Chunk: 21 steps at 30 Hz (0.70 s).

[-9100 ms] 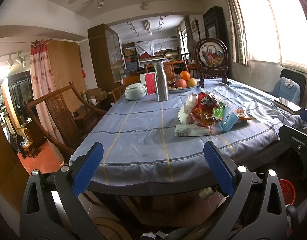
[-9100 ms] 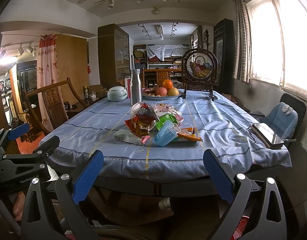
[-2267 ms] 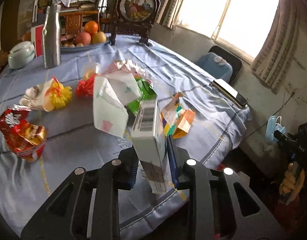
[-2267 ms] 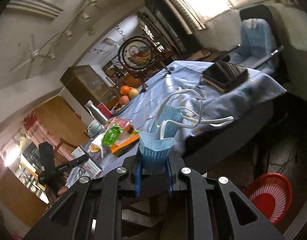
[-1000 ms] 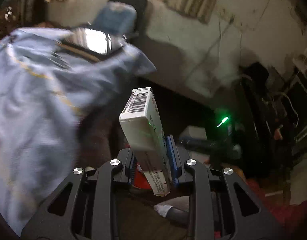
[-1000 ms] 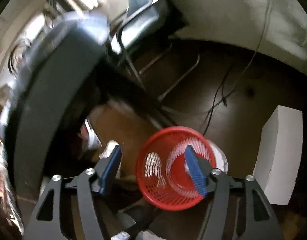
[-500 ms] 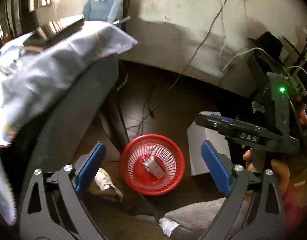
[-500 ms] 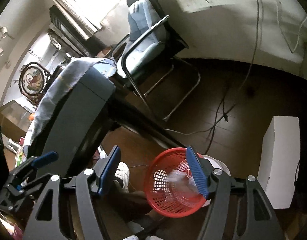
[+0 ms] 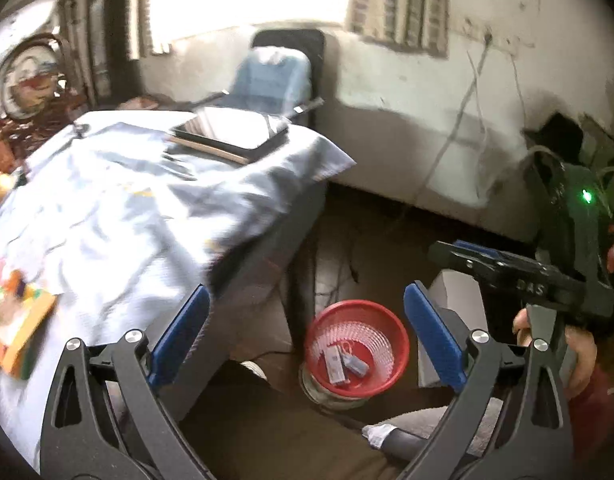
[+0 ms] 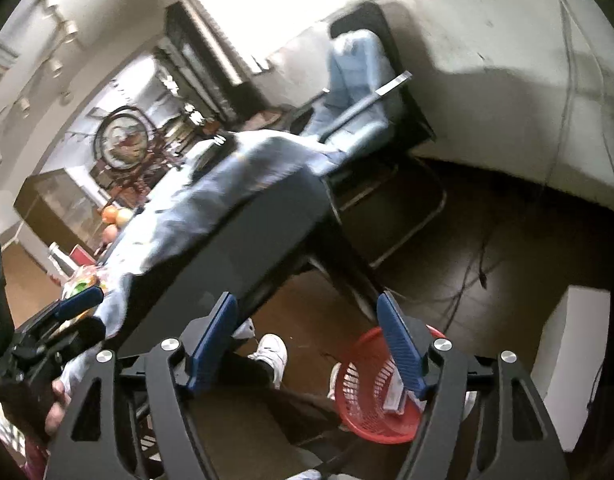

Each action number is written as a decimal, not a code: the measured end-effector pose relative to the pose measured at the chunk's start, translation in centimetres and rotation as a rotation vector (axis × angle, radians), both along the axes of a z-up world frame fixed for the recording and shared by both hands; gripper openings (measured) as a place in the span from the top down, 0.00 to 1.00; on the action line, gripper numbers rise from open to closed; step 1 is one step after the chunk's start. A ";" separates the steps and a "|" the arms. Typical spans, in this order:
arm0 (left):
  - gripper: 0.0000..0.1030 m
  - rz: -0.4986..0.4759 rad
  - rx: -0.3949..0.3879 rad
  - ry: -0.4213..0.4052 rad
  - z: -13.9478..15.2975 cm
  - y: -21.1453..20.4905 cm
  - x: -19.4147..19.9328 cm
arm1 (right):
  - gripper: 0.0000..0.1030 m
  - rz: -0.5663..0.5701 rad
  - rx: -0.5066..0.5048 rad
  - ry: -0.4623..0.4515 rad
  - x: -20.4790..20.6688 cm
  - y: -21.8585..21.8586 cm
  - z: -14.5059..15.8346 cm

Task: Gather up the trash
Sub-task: 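Bring both empty tools back over the table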

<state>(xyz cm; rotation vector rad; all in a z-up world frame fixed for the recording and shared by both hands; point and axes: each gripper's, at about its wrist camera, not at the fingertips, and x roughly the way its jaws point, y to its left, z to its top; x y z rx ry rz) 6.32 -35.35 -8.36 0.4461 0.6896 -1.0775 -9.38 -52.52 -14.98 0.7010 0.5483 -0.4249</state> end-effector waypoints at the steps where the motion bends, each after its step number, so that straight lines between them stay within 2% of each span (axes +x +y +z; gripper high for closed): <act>1: 0.08 0.021 -0.016 -0.011 0.6 1.0 0.3 | 0.29 0.009 -0.011 -0.007 0.1 0.4 0.5; 7: 0.06 0.156 -0.101 -0.042 3.7 7.1 2.2 | 0.22 0.062 -0.081 -0.057 0.4 3.4 4.1; 11: 0.06 0.264 -0.136 -0.057 4.5 12.0 3.7 | 0.19 0.100 -0.108 -0.074 0.7 5.3 5.7; 16: 0.06 0.462 -0.160 -0.071 4.2 20.3 6.3 | 0.14 0.173 -0.144 -0.076 1.9 8.4 6.9; 21: 0.06 0.700 -0.162 -0.056 3.0 28.6 9.2 | 0.14 0.270 -0.142 -0.029 4.7 12.0 6.5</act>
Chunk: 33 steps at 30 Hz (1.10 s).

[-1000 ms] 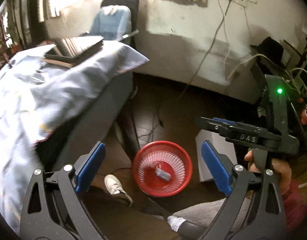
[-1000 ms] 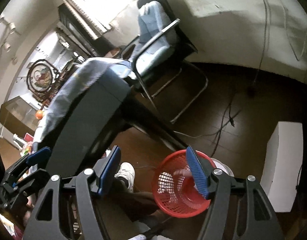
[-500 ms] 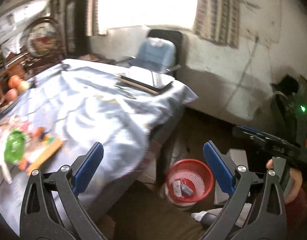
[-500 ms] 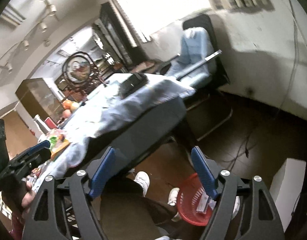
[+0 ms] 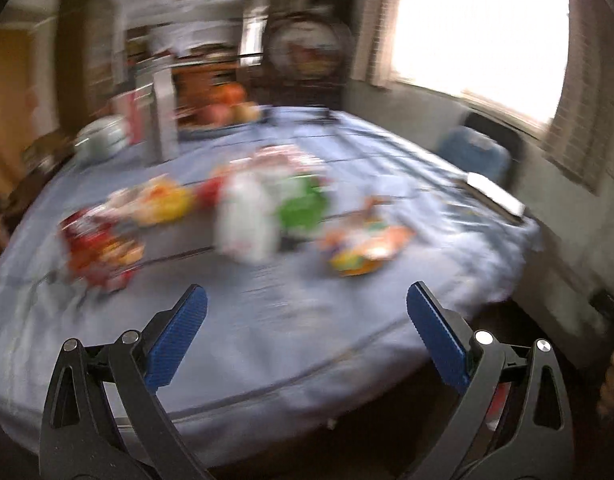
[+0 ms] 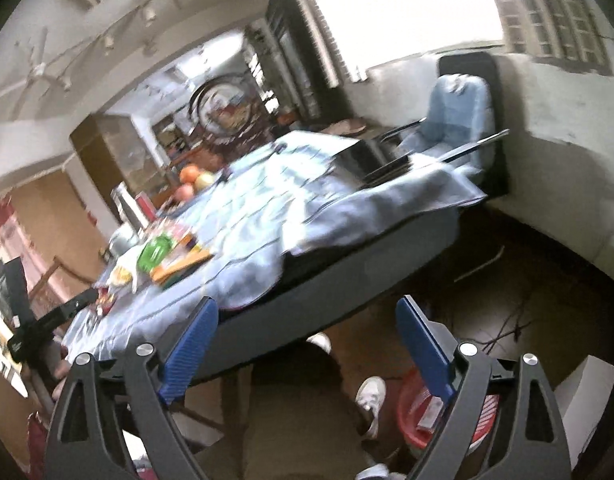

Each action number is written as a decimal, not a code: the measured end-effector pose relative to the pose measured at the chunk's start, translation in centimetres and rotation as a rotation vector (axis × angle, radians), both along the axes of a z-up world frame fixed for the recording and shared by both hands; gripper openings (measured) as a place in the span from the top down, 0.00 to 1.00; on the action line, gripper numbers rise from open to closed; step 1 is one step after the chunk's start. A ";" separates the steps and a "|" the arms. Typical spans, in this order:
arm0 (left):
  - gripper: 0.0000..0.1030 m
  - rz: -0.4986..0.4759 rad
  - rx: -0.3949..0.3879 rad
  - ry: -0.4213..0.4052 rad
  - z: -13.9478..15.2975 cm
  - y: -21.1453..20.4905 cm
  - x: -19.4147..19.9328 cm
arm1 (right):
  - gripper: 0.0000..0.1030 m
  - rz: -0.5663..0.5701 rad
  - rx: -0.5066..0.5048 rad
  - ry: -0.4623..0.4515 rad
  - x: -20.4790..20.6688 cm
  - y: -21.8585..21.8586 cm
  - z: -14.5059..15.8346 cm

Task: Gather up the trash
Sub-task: 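Bring both empty tools back over the table, then grasp the orange-and-purple paper carton with the right tool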

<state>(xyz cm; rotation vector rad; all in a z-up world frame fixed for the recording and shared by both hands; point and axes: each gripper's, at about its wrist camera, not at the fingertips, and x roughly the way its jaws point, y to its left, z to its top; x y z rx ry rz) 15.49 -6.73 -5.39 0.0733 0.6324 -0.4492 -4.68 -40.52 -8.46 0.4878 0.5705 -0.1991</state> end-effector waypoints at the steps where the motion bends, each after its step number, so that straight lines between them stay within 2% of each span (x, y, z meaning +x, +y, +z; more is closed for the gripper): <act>1: 0.06 0.041 0.007 0.000 -0.3 1.3 0.4 | 0.14 0.024 -0.003 0.015 0.8 0.9 -0.1; 3: 0.07 0.114 0.020 -0.005 -0.7 3.7 1.2 | 0.14 0.067 -0.020 0.040 2.5 2.6 -0.2; 6: 0.07 0.173 0.014 -0.001 -1.1 6.0 2.0 | 0.14 0.127 -0.049 0.062 5.1 5.0 -0.1; 10: 0.07 0.220 0.004 0.011 -1.8 7.9 3.0 | 0.14 0.229 -0.101 0.079 9.9 8.8 0.5; 15: 0.07 0.271 0.035 0.031 -3.2 9.5 4.0 | 0.14 0.337 -0.198 0.085 15.3 13.7 1.0; 20: 0.07 0.293 0.071 0.056 -4.4 9.6 5.1 | 0.15 0.384 -0.252 0.103 19.5 16.7 0.4; 23: 0.07 0.301 0.078 0.072 -4.8 9.9 5.8 | 0.18 0.396 -0.266 0.126 21.8 17.7 -0.1; 28: 0.07 0.267 0.011 0.108 -4.8 10.6 6.3 | 0.19 0.377 -0.332 0.182 24.7 18.3 -1.3; 31: 0.07 0.258 -0.027 0.139 -4.8 10.9 6.7 | 0.21 0.281 -0.419 0.217 25.0 16.5 -1.7; 33: 0.07 0.250 -0.051 0.159 -4.8 11.2 6.9 | 0.28 0.186 -0.434 0.233 24.7 13.9 -1.6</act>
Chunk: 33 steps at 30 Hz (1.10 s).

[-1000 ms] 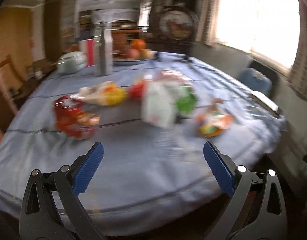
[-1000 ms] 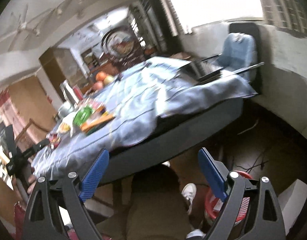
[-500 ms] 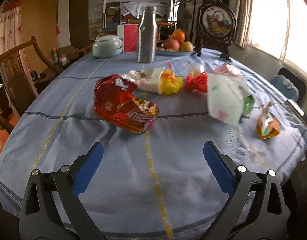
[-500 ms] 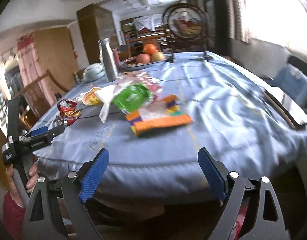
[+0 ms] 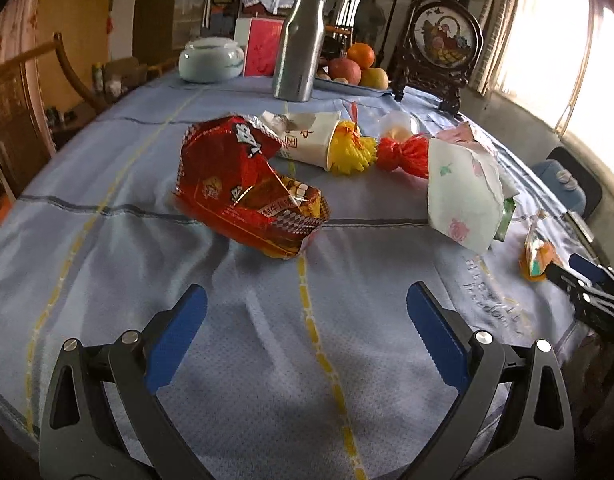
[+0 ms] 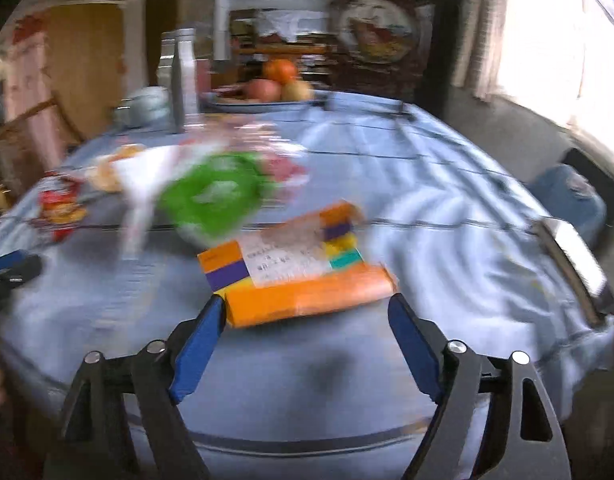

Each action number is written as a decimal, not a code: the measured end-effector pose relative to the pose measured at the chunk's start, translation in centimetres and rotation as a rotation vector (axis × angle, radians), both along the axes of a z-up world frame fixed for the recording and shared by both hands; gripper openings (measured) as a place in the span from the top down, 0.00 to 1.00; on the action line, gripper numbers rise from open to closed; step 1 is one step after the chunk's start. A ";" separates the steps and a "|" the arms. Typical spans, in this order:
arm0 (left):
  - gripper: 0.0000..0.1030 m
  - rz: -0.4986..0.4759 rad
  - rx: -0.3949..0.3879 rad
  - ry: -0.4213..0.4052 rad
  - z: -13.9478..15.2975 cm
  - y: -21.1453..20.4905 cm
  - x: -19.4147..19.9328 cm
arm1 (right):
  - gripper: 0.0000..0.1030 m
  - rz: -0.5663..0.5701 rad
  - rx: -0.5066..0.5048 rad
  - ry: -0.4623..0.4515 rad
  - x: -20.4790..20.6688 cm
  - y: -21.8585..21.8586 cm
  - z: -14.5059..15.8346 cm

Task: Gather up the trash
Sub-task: 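Grasp the orange-and-purple paper carton with the right tool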

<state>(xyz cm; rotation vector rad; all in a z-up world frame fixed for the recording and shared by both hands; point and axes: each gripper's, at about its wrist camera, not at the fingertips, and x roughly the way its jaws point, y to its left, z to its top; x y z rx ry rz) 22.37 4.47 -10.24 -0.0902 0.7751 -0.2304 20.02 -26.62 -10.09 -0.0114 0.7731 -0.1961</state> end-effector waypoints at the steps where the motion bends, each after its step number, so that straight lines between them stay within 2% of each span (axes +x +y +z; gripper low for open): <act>1: 0.07 -0.002 -0.006 0.001 0.0 0.1 0.0 | 0.29 -0.076 0.000 -0.008 -0.5 -2.2 0.2; 3: 0.07 -0.005 -0.009 -0.004 0.0 0.0 -0.1 | 0.29 -0.167 0.046 -0.028 -1.7 -5.5 0.6; 5: 0.07 -0.007 -0.006 -0.011 0.0 -0.1 -0.2 | 0.29 -0.199 0.111 -0.052 -3.0 -7.7 1.1; 8: 0.07 -0.008 -0.010 -0.009 0.1 -0.1 -0.2 | 0.27 -0.122 0.214 -0.089 -3.8 -7.9 1.5; 11: 0.07 -0.012 -0.014 -0.006 0.0 -0.1 -0.1 | 0.13 -0.039 0.282 -0.089 -3.2 -6.7 1.3; 17: 0.07 -0.019 -0.005 -0.012 0.0 -0.2 -0.1 | 0.06 0.001 0.237 -0.051 -0.8 -4.3 0.7; 21: 0.07 -0.030 -0.015 -0.015 0.0 0.0 0.0 | 0.06 -0.001 0.212 -0.018 1.2 -3.6 0.4; 27: 0.07 -0.043 -0.025 -0.007 0.0 0.0 0.1 | 0.06 -0.021 0.159 0.084 4.7 -2.9 -0.8; 28: 0.07 -0.044 -0.024 -0.007 0.0 0.0 0.1 | 0.08 -0.025 0.158 0.089 5.0 -2.9 -0.8; 30: 0.07 -0.045 -0.021 -0.007 0.0 0.0 0.1 | 0.30 -0.025 0.153 0.086 5.2 -3.0 -0.8; 31: 0.07 -0.046 -0.020 -0.006 0.0 -0.1 0.1 | 0.58 -0.020 0.158 0.094 5.2 -3.1 -0.9; 33: 0.07 -0.045 -0.015 -0.004 0.0 -0.2 0.1 | 0.58 -0.013 0.205 0.042 4.4 -3.5 -0.5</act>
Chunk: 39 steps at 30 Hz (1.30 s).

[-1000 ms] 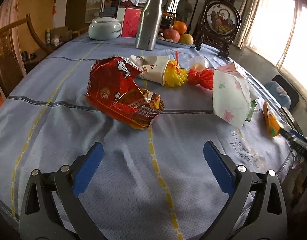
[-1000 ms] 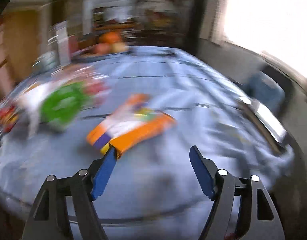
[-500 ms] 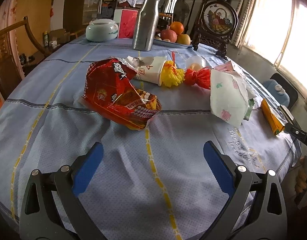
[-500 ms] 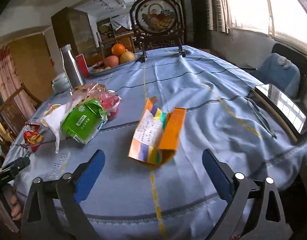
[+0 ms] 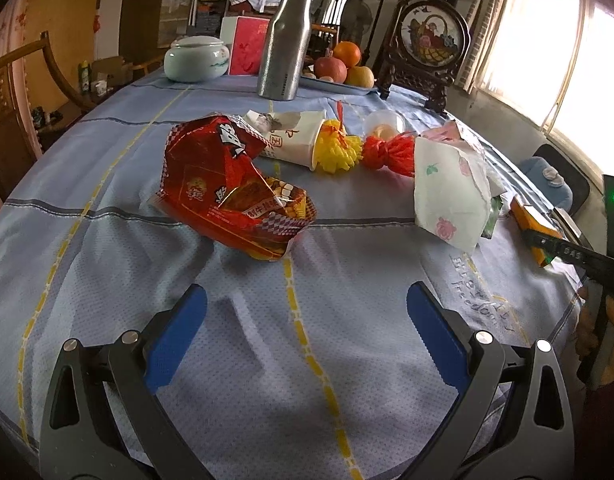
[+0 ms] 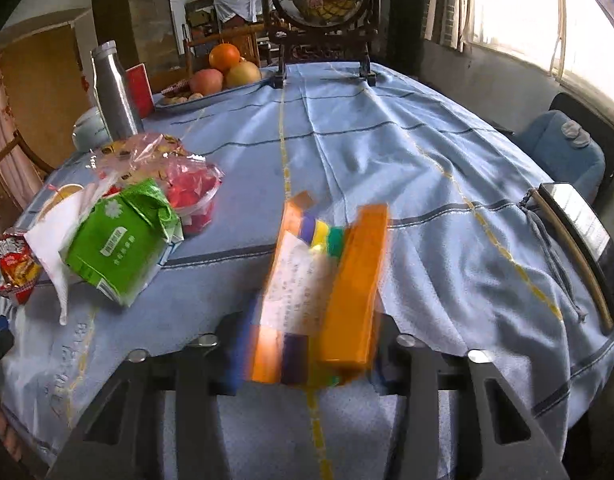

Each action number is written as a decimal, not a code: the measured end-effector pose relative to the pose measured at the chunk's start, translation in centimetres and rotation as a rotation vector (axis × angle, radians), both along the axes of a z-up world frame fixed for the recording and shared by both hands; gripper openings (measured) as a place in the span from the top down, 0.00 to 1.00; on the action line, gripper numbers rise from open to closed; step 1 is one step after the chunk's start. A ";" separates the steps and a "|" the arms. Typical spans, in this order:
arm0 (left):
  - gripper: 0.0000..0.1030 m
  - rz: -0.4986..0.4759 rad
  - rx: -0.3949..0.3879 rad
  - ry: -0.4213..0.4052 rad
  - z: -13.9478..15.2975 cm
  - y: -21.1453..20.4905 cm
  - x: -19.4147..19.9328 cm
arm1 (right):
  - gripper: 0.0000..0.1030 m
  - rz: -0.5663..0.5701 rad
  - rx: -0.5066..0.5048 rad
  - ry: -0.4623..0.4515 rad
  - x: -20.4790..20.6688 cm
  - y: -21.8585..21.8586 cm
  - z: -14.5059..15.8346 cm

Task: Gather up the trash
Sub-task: 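Grasp the orange-and-purple paper carton with the right tool, then grasp the green drink pack with the left tool while the right tool holds the carton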

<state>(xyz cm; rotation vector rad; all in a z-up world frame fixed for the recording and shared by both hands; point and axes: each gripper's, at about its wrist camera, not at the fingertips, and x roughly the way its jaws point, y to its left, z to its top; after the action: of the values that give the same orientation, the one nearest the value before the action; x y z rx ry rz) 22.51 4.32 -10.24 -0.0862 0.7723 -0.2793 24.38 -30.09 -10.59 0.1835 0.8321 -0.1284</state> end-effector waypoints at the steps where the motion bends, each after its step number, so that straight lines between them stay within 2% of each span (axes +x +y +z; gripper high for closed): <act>1: 0.07 0.000 0.004 0.001 0.0 -0.1 0.0 | 0.58 0.007 0.021 -0.042 -1.0 0.0 0.6; 5: 0.07 0.003 0.020 0.007 0.0 -0.3 0.1 | 0.58 0.036 0.069 -0.139 -3.8 0.2 2.2; 8: 0.07 0.003 0.036 0.015 0.0 -0.6 0.0 | 0.58 0.048 0.096 -0.152 -5.5 0.2 2.6; 10: 0.07 -0.022 0.015 0.029 0.2 -0.8 0.1 | 0.57 0.057 0.123 -0.156 -6.3 -0.1 2.6; 13: 0.07 -0.109 -0.051 0.046 1.3 -2.2 0.1 | 0.57 0.058 0.144 -0.166 -7.3 -0.4 2.6; 21: 0.06 -0.285 0.096 0.008 3.8 -12.9 1.5 | 0.57 0.065 0.139 -0.201 -8.8 -0.3 3.5; 25: 0.06 -0.277 0.160 0.033 3.4 -16.9 4.4 | 0.57 0.063 0.143 -0.206 -9.3 -0.6 3.7; 27: 0.06 -0.235 0.208 0.039 3.0 -17.4 6.2 | 0.57 0.063 0.146 -0.210 -9.5 -0.8 3.8; 29: 0.06 -0.152 0.228 0.037 3.4 -15.7 8.1 | 0.57 0.065 0.150 -0.217 -9.6 -1.0 3.9; 31: 0.06 -0.088 0.192 0.039 4.2 -12.7 9.2 | 0.57 0.065 0.156 -0.228 -10.0 -1.2 4.0; 33: 0.06 0.019 0.178 0.034 5.1 -8.5 10.1 | 0.57 0.064 0.169 -0.239 -10.2 -1.6 4.0; 36: 0.06 0.142 0.145 0.035 6.0 -2.9 10.2 | 0.57 0.069 0.191 -0.246 -10.4 -1.9 3.9; 39: 0.06 0.166 0.103 0.021 6.8 -0.2 8.6 | 0.57 0.076 0.203 -0.251 -10.7 -1.8 3.8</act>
<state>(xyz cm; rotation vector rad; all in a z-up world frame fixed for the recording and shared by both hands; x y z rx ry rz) 31.16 4.12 -3.42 -0.0556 0.7937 -0.0805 13.71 -31.92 -6.83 0.3505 0.6000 0.0509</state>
